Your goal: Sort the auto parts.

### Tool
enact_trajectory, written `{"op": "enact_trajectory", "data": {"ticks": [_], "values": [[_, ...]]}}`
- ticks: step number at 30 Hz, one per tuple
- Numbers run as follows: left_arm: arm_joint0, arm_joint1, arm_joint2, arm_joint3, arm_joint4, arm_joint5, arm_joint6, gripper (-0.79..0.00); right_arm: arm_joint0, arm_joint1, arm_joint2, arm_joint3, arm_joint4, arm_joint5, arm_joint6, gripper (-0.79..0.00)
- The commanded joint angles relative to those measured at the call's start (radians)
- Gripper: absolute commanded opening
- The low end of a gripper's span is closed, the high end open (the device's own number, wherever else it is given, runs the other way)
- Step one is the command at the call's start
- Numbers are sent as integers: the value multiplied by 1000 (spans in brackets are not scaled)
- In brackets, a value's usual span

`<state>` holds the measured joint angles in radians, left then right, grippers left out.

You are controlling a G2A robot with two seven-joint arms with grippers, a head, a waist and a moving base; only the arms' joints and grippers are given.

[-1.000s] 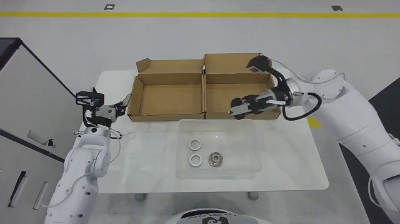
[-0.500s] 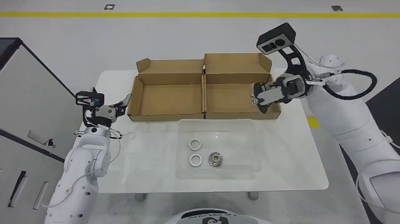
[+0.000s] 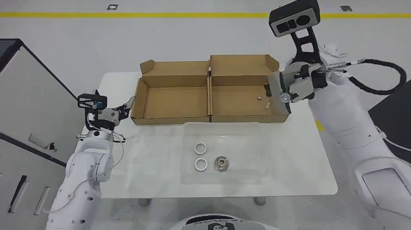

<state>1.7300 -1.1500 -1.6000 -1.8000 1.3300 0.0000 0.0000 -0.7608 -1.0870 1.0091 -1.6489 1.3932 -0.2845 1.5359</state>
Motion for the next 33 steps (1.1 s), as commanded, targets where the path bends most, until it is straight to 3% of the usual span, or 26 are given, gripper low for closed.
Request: {"op": "enact_trajectory", "data": {"ticks": [1, 15, 27, 33], "values": [[0, 0, 0, 0, 0, 0, 0, 0, 1, -7, 3, -4, 18, 0, 0, -785], [0, 0, 0, 0, 0, 0, 0, 0, -16, -15, 16, -62, 60, 16, -38, -785], [0, 0, 0, 0, 0, 0, 0, 0, 3, -84, -20, -92, 348, -3, -41, -785], [0, 0, 0, 0, 0, 0, 0, 0, 38, -107, -19, -52, 289, -15, -100, -785]]}}
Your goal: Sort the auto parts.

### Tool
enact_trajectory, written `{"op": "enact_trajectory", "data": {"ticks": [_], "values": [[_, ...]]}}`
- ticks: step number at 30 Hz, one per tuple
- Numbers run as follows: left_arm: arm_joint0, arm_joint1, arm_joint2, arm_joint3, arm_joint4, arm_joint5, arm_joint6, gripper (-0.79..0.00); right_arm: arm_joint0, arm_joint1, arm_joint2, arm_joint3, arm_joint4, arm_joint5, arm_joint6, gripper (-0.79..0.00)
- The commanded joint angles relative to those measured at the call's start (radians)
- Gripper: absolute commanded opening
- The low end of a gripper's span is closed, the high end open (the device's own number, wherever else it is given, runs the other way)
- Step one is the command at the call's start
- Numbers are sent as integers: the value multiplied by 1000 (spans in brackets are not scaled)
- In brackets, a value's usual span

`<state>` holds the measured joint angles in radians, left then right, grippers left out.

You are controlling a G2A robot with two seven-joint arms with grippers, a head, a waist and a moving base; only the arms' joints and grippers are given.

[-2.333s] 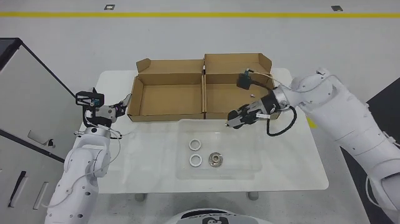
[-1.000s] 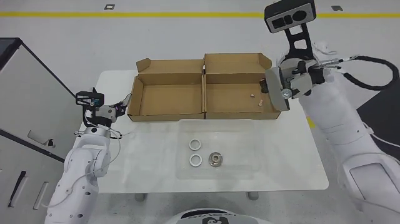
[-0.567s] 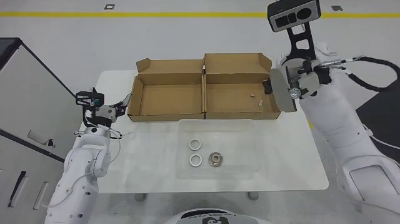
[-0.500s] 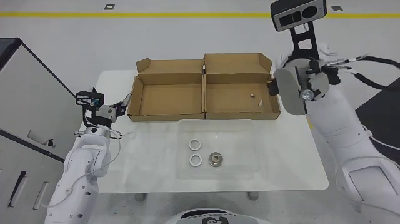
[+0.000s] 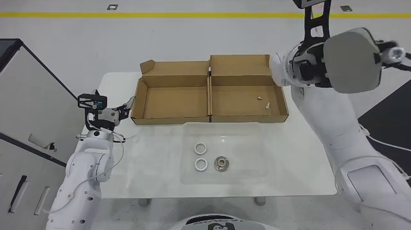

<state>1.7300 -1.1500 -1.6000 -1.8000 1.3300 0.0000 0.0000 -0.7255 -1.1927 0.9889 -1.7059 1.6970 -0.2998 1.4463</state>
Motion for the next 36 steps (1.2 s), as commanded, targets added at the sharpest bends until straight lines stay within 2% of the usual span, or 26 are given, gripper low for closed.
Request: {"op": "enact_trajectory", "data": {"ticks": [1, 15, 20, 28, 36], "values": [[0, 0, 0, 0, 0, 0, 0, 0, 7, -4, 3, 13, -35, 0, -26, -785], [0, 0, 0, 0, 0, 0, 0, 0, 30, -9, 42, 65, -393, 90, -98, -785], [0, 0, 0, 0, 0, 0, 0, 0, 9, -18, 50, 48, -368, 93, -106, -785], [0, 0, 0, 0, 0, 0, 0, 0, -35, -51, 52, 33, -125, 71, -108, -785], [0, 0, 0, 0, 0, 0, 0, 0, -51, -71, 61, 33, -110, 77, -102, -785]]}}
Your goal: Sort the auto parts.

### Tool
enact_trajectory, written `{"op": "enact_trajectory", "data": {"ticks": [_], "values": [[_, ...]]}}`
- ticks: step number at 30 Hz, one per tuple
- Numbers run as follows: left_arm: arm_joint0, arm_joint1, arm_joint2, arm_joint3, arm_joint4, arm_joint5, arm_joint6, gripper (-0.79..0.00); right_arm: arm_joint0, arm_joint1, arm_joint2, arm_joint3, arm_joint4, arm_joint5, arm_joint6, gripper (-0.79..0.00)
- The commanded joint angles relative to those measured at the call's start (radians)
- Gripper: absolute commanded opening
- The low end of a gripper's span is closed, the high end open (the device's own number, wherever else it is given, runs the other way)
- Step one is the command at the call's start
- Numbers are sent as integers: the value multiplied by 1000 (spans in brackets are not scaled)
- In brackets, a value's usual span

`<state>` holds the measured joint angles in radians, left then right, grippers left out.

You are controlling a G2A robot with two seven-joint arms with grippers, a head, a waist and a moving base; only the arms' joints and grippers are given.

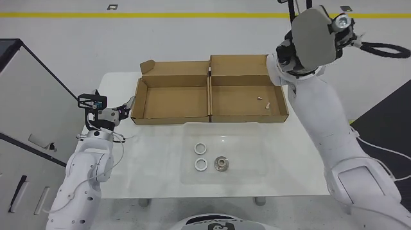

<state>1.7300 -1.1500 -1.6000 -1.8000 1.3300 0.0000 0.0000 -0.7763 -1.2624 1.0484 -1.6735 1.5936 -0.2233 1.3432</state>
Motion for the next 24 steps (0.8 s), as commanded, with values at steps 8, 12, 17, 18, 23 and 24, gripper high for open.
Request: {"op": "enact_trajectory", "data": {"ticks": [8, 12, 17, 18, 23, 24], "values": [[0, 0, 0, 0, 0, 0, 0, 0, 13, -1, 36, 10, -190, 36, 10, -785], [0, 0, 0, 0, 0, 0, 0, 0, 21, 1, 49, 10, -289, 55, 20, -785], [0, 0, 0, 0, 0, 0, 0, 0, 25, 5, 60, 5, -396, 78, 35, -785], [0, 0, 0, 0, 0, 0, 0, 0, 22, 4, 61, 2, -392, 79, 34, -785], [0, 0, 0, 0, 0, 0, 0, 0, 0, -5, 69, -7, -296, 77, 32, -785], [0, 0, 0, 0, 0, 0, 0, 0, -3, -7, 71, -8, -273, 76, 34, -785]]}}
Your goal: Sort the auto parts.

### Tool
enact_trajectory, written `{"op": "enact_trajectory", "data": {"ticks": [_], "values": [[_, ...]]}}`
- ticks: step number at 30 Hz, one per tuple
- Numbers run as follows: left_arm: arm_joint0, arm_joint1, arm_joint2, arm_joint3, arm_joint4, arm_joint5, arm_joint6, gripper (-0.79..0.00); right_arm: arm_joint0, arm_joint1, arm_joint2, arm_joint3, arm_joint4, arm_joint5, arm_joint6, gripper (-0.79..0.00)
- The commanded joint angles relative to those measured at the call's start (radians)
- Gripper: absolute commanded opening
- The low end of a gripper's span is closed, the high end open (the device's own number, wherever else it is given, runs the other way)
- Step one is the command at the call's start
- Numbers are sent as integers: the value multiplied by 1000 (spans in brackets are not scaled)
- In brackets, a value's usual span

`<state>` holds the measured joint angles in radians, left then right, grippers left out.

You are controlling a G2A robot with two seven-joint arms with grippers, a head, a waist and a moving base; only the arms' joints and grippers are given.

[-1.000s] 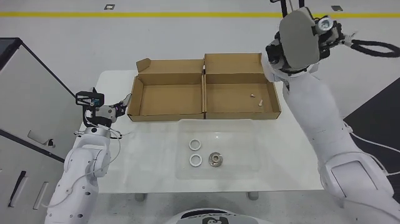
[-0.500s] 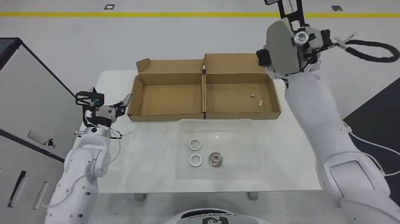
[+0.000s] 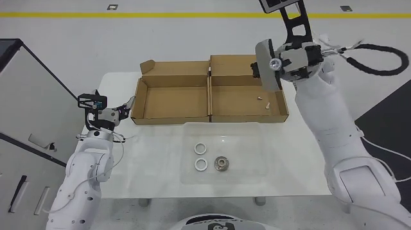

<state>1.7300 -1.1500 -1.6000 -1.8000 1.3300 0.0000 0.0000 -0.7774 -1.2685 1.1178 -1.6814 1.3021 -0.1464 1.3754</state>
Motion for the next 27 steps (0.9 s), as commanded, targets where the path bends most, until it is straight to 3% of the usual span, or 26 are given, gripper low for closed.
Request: {"op": "enact_trajectory", "data": {"ticks": [1, 8, 27], "values": [[0, 0, 0, 0, 0, 0, 0, 0, -5, -3, 5, 0, 34, -1, 2, -785], [0, 0, 0, 0, 0, 0, 0, 0, -16, -15, 17, -6, 107, 7, 5, -785], [0, 0, 0, 0, 0, 0, 0, 0, -16, -15, 17, -6, 107, 7, 5, -785]]}}
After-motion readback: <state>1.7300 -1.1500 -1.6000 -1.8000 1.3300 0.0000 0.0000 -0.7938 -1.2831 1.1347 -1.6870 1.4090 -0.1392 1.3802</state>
